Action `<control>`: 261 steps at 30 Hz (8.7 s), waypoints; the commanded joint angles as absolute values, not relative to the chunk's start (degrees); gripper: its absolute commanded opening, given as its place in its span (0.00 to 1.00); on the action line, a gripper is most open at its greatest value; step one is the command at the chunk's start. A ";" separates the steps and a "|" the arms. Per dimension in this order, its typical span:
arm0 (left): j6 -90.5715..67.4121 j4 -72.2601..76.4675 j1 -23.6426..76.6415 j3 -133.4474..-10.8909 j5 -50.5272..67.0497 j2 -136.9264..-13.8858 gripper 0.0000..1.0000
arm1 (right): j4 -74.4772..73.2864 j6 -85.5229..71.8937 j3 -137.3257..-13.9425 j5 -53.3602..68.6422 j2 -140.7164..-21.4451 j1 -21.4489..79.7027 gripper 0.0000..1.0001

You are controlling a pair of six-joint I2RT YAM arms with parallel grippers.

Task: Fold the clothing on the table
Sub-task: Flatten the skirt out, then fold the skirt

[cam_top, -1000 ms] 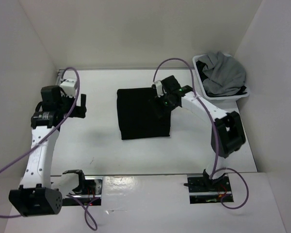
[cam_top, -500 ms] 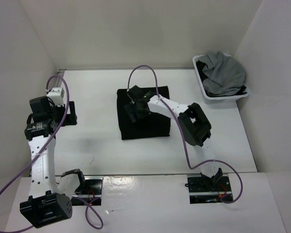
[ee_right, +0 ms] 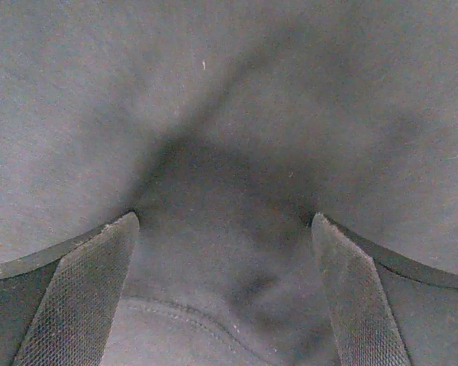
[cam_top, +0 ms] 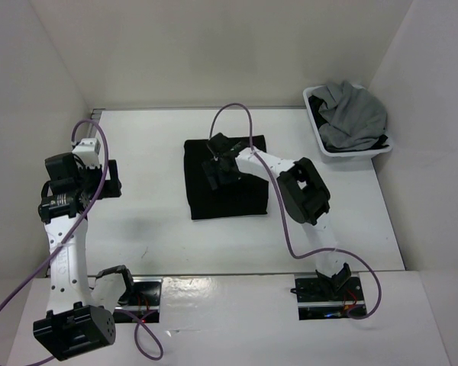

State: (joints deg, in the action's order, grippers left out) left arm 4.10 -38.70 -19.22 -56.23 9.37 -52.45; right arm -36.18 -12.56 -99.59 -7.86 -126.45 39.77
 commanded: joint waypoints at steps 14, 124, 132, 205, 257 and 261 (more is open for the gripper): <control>3.43 -37.18 -19.60 -55.99 10.81 -51.59 1.00 | -26.72 -16.79 -78.66 -1.05 -112.85 39.99 0.98; -4.66 -34.98 5.19 -113.20 40.43 -137.81 0.33 | -41.04 10.46 -110.30 39.90 -135.97 -2.20 0.73; -4.13 -35.51 5.19 -113.20 39.90 -137.81 0.33 | -40.52 10.46 -113.90 40.43 -138.87 0.43 0.71; -3.08 -49.47 6.24 -146.32 39.20 -152.13 0.00 | -43.77 11.52 -122.07 36.74 -140.80 1.58 0.01; 14.94 -42.98 9.57 -86.14 33.75 -95.81 0.00 | -46.58 24.43 -88.17 21.01 -92.20 8.35 0.00; 14.94 -42.98 9.58 -85.61 33.75 -94.57 0.00 | -47.98 26.19 -85.35 20.48 -91.15 8.35 0.00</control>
